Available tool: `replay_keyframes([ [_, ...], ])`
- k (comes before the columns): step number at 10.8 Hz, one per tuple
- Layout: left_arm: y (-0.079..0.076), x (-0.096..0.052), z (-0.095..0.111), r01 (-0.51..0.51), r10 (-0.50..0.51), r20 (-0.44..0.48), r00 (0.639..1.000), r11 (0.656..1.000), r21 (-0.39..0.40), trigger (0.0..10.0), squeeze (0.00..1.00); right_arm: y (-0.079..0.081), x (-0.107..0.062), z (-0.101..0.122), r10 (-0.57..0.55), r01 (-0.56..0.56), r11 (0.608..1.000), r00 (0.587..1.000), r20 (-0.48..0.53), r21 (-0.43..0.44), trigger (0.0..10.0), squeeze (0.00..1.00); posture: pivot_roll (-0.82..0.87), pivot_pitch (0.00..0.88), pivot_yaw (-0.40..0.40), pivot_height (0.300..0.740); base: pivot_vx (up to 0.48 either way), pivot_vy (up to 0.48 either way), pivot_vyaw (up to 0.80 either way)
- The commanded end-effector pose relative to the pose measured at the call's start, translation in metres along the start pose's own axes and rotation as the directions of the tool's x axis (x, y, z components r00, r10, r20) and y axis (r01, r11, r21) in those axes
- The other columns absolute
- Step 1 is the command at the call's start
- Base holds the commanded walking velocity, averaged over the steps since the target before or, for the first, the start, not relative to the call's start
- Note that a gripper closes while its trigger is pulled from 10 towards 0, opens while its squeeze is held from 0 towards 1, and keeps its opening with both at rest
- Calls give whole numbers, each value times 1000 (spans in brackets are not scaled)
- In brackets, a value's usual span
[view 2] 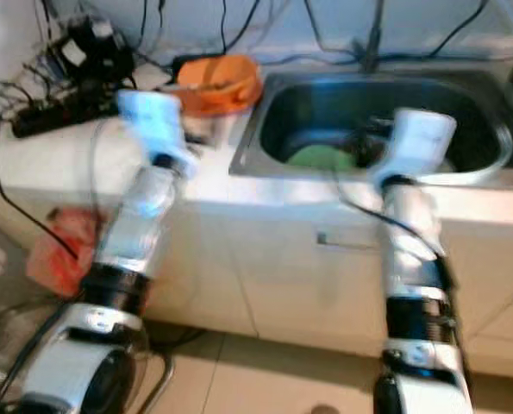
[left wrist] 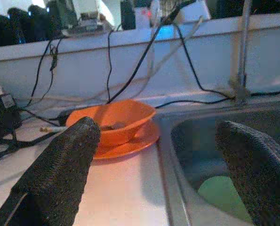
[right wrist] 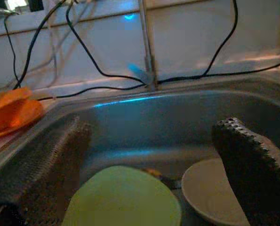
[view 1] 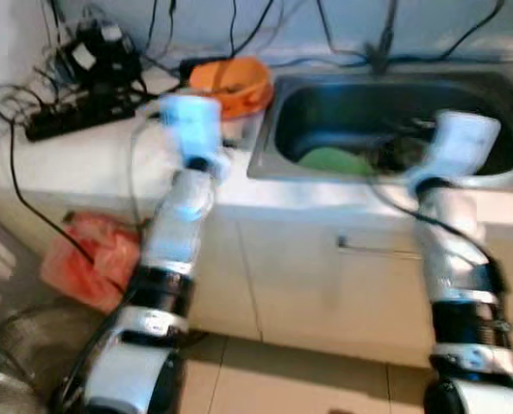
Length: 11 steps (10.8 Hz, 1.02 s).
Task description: Kitchen organization
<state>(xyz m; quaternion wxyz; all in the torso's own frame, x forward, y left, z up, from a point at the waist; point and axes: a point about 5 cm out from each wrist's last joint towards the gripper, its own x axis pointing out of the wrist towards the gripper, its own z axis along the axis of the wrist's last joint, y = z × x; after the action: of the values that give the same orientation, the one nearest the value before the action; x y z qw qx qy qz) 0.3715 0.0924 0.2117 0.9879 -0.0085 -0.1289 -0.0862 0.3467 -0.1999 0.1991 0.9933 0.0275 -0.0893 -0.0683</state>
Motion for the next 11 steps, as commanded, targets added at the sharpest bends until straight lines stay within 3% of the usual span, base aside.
replay_keyframes([
  [1, 16, 0, 1, -40, 40, 4, 999, 999, 24, 10000, 0, 15, 0, 5, 47, -48, 999, 999, 26, 24, 10000, 0, -16, 0, 146, 740, 0, 0, 0],
  [3, 16, 2, 4, -46, 46, 17, 999, 999, 19, 10000, 0, 15, -2, 2, 35, -36, 999, 999, 16, 39, 10000, 0, -3, 0, 147, 740, 0, 0, -800],
  [8, 38, 1, 13, -134, 132, 37, 990, 991, 28, 10000, 0, 26, 3, 7, 30, -35, 996, 998, 55, 78, 10000, 0, 47, 0, 149, 740, 0, 0, 0],
  [10, 47, 0, 19, -159, 158, 56, 986, 987, 26, 10000, 0, 29, 2, 10, 30, -40, 987, 997, 66, 154, 10000, 0, 53, 0, 156, 740, 0, 0, 0],
  [11, 49, 0, 22, -167, 166, 60, 984, 986, 21, 10000, 0, 30, 2, 12, 24, -35, 992, 996, 85, 121, 10000, 0, 53, 0, 160, 740, 0, 0, 0],
])
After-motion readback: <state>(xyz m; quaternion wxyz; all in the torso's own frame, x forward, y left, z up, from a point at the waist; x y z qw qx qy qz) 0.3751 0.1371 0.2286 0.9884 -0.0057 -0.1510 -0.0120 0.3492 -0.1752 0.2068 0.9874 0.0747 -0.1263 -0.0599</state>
